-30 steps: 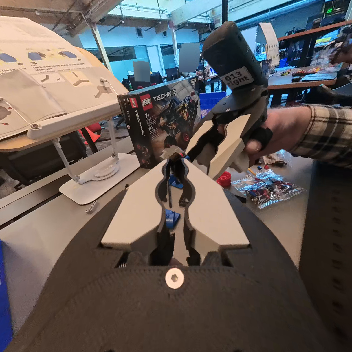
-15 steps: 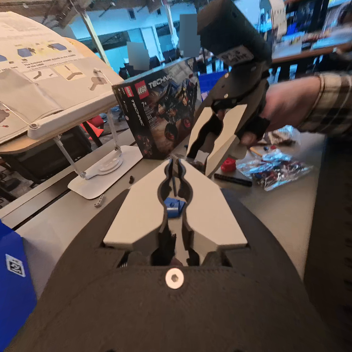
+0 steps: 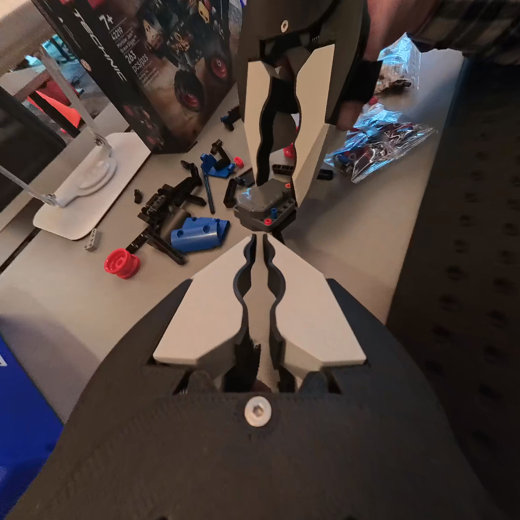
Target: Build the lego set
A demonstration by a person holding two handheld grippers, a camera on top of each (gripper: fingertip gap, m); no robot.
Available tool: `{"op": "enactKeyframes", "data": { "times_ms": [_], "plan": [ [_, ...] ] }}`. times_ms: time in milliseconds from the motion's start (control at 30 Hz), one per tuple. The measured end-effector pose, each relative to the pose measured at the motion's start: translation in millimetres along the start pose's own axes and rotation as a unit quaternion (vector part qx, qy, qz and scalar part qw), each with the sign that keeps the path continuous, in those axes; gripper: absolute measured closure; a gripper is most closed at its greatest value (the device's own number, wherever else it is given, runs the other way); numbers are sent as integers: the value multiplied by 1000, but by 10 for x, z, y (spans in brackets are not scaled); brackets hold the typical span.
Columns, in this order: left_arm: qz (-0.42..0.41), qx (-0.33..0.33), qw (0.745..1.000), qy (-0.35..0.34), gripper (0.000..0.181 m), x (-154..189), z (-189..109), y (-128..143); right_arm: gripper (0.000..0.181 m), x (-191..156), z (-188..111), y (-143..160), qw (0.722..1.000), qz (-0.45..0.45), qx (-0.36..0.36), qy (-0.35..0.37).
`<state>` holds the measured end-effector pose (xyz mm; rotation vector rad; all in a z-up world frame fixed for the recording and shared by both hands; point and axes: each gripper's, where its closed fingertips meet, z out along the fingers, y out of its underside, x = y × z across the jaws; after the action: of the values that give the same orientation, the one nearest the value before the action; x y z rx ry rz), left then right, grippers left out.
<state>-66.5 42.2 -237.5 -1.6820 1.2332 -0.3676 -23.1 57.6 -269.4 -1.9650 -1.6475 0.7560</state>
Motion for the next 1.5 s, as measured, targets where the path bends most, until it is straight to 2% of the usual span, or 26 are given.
{"op": "enactKeyframes", "data": {
  "times_ms": [267,400,633,733,1167,1500],
  "plan": [
    [2,-66,997,48,170,205,36,270,147,-18,147,68,999,-3,-35,4],
    [6,-88,995,43,167,215,84,363,139,-1,139,70,999,-4,-34,10],
    [9,-132,990,47,162,248,93,525,145,8,78,58,1000,-16,-17,8],
    [8,-134,990,39,174,262,125,520,148,-4,117,89,999,-23,-26,9],
    [7,-162,986,-25,176,199,164,520,149,28,112,106,998,-22,-44,41],
    [-6,-167,985,-37,176,169,183,520,150,36,100,116,996,-16,-59,65]
  ]
}}
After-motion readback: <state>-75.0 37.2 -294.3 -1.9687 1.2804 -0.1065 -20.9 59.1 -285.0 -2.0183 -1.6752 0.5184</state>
